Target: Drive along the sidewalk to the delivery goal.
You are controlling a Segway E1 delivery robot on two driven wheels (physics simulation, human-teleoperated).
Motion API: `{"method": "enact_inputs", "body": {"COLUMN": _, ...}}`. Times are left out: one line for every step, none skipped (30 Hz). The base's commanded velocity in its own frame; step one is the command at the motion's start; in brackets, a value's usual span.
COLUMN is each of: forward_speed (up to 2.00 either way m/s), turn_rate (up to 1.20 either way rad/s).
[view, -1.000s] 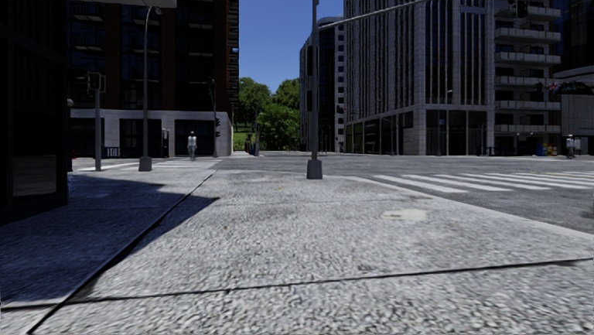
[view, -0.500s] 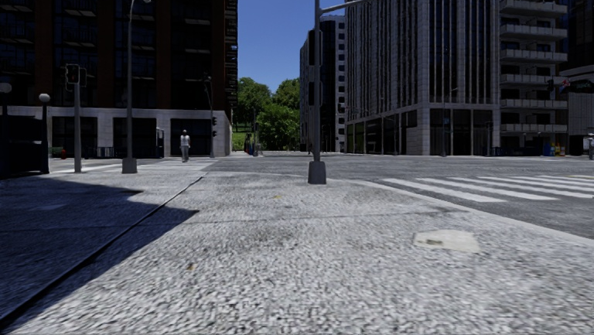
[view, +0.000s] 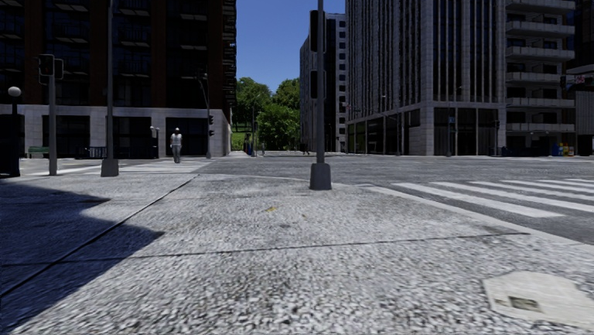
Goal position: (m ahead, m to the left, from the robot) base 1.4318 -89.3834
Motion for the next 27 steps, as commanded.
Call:
{"method": "enact_inputs", "body": {"forward_speed": 2.00, "turn_rate": 0.00}}
{"method": "enact_inputs", "body": {"forward_speed": 2.00, "turn_rate": 0.00}}
{"method": "enact_inputs", "body": {"forward_speed": 2.00, "turn_rate": 0.00}}
{"method": "enact_inputs", "body": {"forward_speed": 2.00, "turn_rate": 0.00}}
{"method": "enact_inputs", "body": {"forward_speed": 2.00, "turn_rate": 0.00}}
{"method": "enact_inputs", "body": {"forward_speed": 2.00, "turn_rate": 0.00}}
{"method": "enact_inputs", "body": {"forward_speed": 2.00, "turn_rate": 0.00}}
{"method": "enact_inputs", "body": {"forward_speed": 2.00, "turn_rate": 0.00}}
{"method": "enact_inputs", "body": {"forward_speed": 2.00, "turn_rate": -0.06}}
{"method": "enact_inputs", "body": {"forward_speed": 2.00, "turn_rate": -0.16}}
{"method": "enact_inputs", "body": {"forward_speed": 2.00, "turn_rate": -0.21}}
{"method": "enact_inputs", "body": {"forward_speed": 2.00, "turn_rate": -0.22}}
{"method": "enact_inputs", "body": {"forward_speed": 2.00, "turn_rate": -0.22}}
{"method": "enact_inputs", "body": {"forward_speed": 2.00, "turn_rate": -0.22}}
{"method": "enact_inputs", "body": {"forward_speed": 2.00, "turn_rate": -0.26}}
{"method": "enact_inputs", "body": {"forward_speed": 2.00, "turn_rate": -0.32}}
{"method": "enact_inputs", "body": {"forward_speed": 2.00, "turn_rate": -0.36}}
{"method": "enact_inputs", "body": {"forward_speed": 1.99, "turn_rate": -0.38}}
{"method": "enact_inputs", "body": {"forward_speed": 1.94, "turn_rate": -0.39}}
{"method": "enact_inputs", "body": {"forward_speed": 1.83, "turn_rate": -0.40}}
{"method": "enact_inputs", "body": {"forward_speed": 1.78, "turn_rate": -0.45}}
{"method": "enact_inputs", "body": {"forward_speed": 1.76, "turn_rate": -0.47}}
{"method": "enact_inputs", "body": {"forward_speed": 1.75, "turn_rate": -0.48}}
{"method": "enact_inputs", "body": {"forward_speed": 1.75, "turn_rate": -0.48}}
{"method": "enact_inputs", "body": {"forward_speed": 1.75, "turn_rate": -0.48}}
{"method": "enact_inputs", "body": {"forward_speed": 1.75, "turn_rate": -0.48}}
{"method": "enact_inputs", "body": {"forward_speed": 1.75, "turn_rate": -0.48}}
